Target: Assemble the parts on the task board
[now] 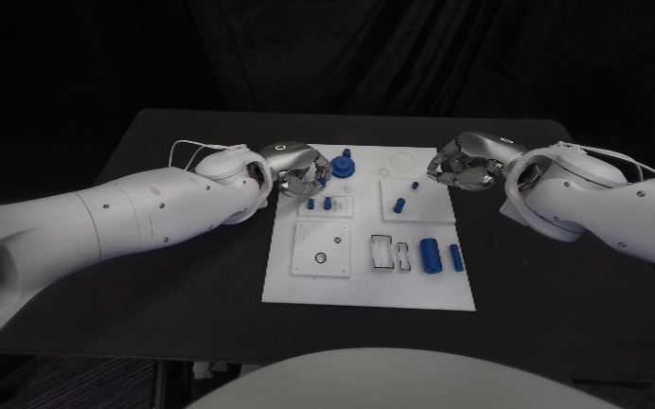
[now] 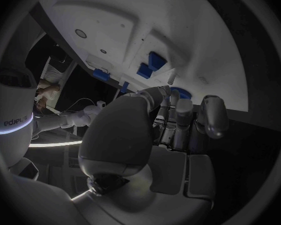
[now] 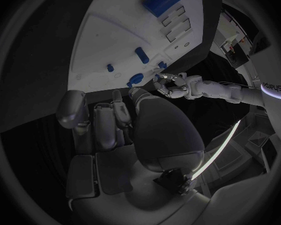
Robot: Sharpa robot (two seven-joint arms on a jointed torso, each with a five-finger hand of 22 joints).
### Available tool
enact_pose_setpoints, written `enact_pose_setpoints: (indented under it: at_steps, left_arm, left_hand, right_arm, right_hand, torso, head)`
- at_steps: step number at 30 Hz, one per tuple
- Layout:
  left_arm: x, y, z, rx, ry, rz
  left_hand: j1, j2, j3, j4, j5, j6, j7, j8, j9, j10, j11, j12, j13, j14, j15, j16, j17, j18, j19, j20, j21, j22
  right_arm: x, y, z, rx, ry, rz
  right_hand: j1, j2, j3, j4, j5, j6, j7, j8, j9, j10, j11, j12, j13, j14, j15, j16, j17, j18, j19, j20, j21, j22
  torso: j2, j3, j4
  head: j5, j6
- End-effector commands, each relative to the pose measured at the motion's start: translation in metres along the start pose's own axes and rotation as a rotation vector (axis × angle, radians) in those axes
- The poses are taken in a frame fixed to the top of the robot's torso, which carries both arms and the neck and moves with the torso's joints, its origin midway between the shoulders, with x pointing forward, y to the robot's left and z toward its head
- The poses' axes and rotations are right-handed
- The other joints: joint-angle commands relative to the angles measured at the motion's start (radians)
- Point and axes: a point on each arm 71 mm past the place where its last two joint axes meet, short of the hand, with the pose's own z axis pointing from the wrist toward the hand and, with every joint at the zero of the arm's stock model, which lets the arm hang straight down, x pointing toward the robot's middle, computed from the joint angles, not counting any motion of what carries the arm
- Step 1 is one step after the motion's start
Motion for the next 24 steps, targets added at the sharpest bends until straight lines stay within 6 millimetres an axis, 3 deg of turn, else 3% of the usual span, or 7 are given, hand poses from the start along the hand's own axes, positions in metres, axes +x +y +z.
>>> enact_pose_setpoints:
  at_steps: [1, 12, 24]
  left_arm:
    - [0.0024, -0.0011, 0.0012, -0.003, 0.013, -0.005]
    - [0.0054, 0.0002, 0.0026, -0.022, 0.023, -0.007]
    - [0.0106, 0.0036, 0.005, -0.043, 0.057, -0.011]
  left_hand:
    - [-0.008, 0.001, 0.0, 0.007, -0.004, 0.017, 0.012, 0.003, 0.001, 0.007, 0.0, -0.005, -0.002, -0.01, 0.001, -0.008, -0.003, 0.001, -0.009, -0.001, -0.004, 0.149]
    - [-0.006, 0.001, 0.002, 0.005, -0.001, 0.018, 0.012, 0.003, -0.001, 0.01, 0.0, -0.006, -0.005, -0.01, 0.001, -0.008, -0.003, 0.001, -0.01, -0.001, -0.006, 0.149]
    - [-0.004, 0.0, 0.003, 0.003, 0.003, 0.018, 0.012, 0.002, -0.002, 0.013, 0.0, -0.007, -0.007, -0.012, 0.001, -0.009, -0.005, 0.002, -0.011, -0.001, -0.007, 0.149]
  right_arm:
    - [0.0015, -0.0007, -0.0009, 0.009, 0.008, -0.005]
    - [0.0014, -0.0008, -0.0009, 0.008, 0.007, -0.005]
    - [0.0013, -0.0009, -0.0011, 0.009, 0.005, -0.005]
  right_hand:
    - [0.007, -0.002, 0.007, 0.001, 0.002, 0.009, 0.0, 0.005, -0.001, -0.006, 0.0, -0.006, 0.006, -0.008, -0.001, -0.007, 0.027, 0.011, -0.007, 0.003, -0.005, 0.135]
    - [0.007, -0.002, 0.007, 0.001, 0.002, 0.009, 0.0, 0.005, -0.001, -0.006, 0.0, -0.006, 0.006, -0.008, -0.001, -0.007, 0.027, 0.011, -0.007, 0.003, -0.005, 0.135]
    - [0.007, -0.003, 0.009, 0.001, 0.002, 0.006, 0.0, 0.003, -0.002, -0.006, -0.001, -0.006, 0.007, -0.009, -0.001, -0.007, 0.026, 0.011, -0.006, 0.003, -0.004, 0.135]
  torso:
    - [-0.001, 0.0007, -0.0024]
    - [0.0, 0.004, -0.0037]
    - [-0.002, 0.0029, -0.0052]
  head:
    - [0.003, 0.0]
    - [0.002, 0.0]
    - [-0.001, 0.0]
